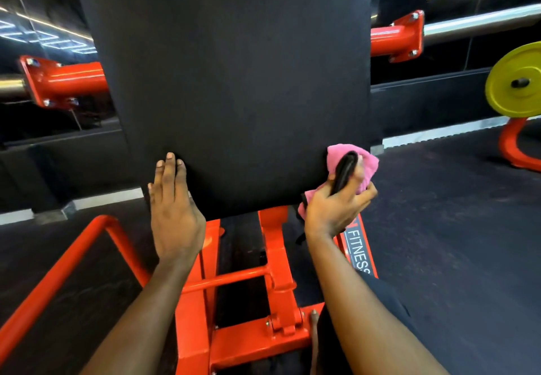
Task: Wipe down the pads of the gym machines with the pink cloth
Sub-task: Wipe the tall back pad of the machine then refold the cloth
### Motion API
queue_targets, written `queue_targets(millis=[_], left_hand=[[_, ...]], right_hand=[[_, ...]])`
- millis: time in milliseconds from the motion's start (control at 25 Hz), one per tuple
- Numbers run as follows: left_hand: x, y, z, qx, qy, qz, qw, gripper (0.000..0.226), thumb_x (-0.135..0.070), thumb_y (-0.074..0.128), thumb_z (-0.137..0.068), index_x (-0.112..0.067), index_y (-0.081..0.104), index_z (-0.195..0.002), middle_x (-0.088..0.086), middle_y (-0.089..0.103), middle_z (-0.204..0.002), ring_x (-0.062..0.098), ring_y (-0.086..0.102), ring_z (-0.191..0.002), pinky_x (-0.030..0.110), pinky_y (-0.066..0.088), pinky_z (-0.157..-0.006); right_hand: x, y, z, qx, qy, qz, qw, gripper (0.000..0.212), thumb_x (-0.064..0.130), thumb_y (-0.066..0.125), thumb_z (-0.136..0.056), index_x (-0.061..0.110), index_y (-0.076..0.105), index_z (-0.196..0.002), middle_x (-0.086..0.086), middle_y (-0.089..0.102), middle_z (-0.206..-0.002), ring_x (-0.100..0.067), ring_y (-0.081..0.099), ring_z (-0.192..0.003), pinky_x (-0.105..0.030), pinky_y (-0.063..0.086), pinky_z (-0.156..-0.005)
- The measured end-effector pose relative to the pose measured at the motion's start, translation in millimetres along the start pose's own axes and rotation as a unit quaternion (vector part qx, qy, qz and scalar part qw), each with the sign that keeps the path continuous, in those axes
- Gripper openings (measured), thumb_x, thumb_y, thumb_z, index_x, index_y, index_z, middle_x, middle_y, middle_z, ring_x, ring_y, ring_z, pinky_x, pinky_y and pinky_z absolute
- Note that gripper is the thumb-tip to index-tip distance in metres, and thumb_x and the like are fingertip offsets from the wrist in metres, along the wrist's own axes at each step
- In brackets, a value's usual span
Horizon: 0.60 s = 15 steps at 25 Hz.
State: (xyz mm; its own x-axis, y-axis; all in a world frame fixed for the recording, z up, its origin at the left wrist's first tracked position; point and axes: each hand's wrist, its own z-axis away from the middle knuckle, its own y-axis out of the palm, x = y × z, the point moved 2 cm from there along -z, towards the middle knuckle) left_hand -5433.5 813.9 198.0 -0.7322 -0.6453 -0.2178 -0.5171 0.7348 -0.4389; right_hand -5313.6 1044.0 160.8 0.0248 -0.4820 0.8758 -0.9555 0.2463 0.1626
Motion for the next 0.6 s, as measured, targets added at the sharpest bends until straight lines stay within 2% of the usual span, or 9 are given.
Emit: queue_targets(millis=[80,120,200,280,360,480,600], left_hand=[[1.7,0.7,-1.2,-0.001,0.010,-0.009,1.000,0.061,0.006,0.048,-0.092,-0.007,0.036,-0.151,0.003,0.024,-0.163,0.024,0.018,-0.152,0.052,0.022,-0.121],[1.6,1.0,-1.5,-0.006,0.012,-0.012,1.000,0.059,0.005,0.047,-0.093,-0.006,0.037,-0.150,0.004,0.026,-0.163,0.024,0.019,-0.152,0.051,0.023,-0.120],[1.7,0.0,-2.5,-0.023,0.018,-0.004,1.000,0.055,0.002,0.045,-0.094,-0.006,0.042,-0.148,0.005,0.031,-0.161,0.025,0.024,-0.150,0.051,0.026,-0.119],[4.5,-3.2,-3.8,-0.063,0.029,0.034,0.997,0.047,0.002,0.044,-0.094,-0.005,0.052,-0.139,0.008,0.043,-0.153,0.027,0.037,-0.143,0.047,0.032,-0.116],[12.4,-6.6,-5.4,-0.108,0.038,0.089,0.989,0.039,0.003,0.042,-0.093,-0.001,0.062,-0.126,0.013,0.056,-0.138,0.030,0.050,-0.128,0.039,0.038,-0.110],[23.8,-4.0,-6.1,-0.142,0.056,0.125,0.980,0.032,0.006,0.042,-0.090,0.004,0.066,-0.110,0.019,0.061,-0.111,0.030,0.054,-0.105,0.031,0.039,-0.098],[28.0,12.5,2.4,-0.150,0.052,0.116,0.980,0.027,0.003,0.043,-0.090,0.003,0.067,-0.103,0.018,0.056,-0.105,0.018,0.049,-0.104,0.027,0.033,-0.098]], right_hand=[[5.6,-0.6,11.4,0.013,-0.005,0.006,1.000,0.068,0.012,0.062,-0.083,0.032,0.047,-0.146,-0.016,0.046,-0.129,-0.037,0.049,-0.117,-0.053,0.046,-0.094],[11.3,0.1,26.7,0.045,-0.025,0.004,0.999,0.068,0.013,0.063,-0.083,0.033,0.048,-0.147,-0.016,0.045,-0.132,-0.038,0.049,-0.119,-0.051,0.046,-0.096],[24.1,1.3,67.7,0.150,-0.088,-0.011,0.985,0.069,0.014,0.065,-0.084,0.035,0.047,-0.148,-0.016,0.043,-0.137,-0.039,0.049,-0.122,-0.047,0.046,-0.099],[31.5,-3.8,109.2,0.278,-0.148,-0.033,0.949,0.069,0.019,0.061,-0.085,0.042,0.044,-0.148,-0.009,0.043,-0.138,-0.034,0.049,-0.122,-0.047,0.049,-0.097],[32.3,-16.4,136.9,0.368,-0.174,-0.077,0.910,0.071,0.020,0.058,-0.083,0.045,0.042,-0.147,-0.003,0.043,-0.134,-0.028,0.052,-0.120,-0.047,0.052,-0.092],[29.2,-16.4,145.7,0.382,-0.188,-0.109,0.898,0.077,0.013,0.061,-0.078,0.043,0.043,-0.146,-0.002,0.043,-0.132,-0.028,0.056,-0.117,-0.046,0.053,-0.090],[30.9,-5.1,143.7,0.360,-0.140,-0.141,0.912,0.076,0.009,0.066,-0.076,0.037,0.046,-0.144,-0.004,0.045,-0.129,-0.024,0.055,-0.117,-0.042,0.050,-0.096]])
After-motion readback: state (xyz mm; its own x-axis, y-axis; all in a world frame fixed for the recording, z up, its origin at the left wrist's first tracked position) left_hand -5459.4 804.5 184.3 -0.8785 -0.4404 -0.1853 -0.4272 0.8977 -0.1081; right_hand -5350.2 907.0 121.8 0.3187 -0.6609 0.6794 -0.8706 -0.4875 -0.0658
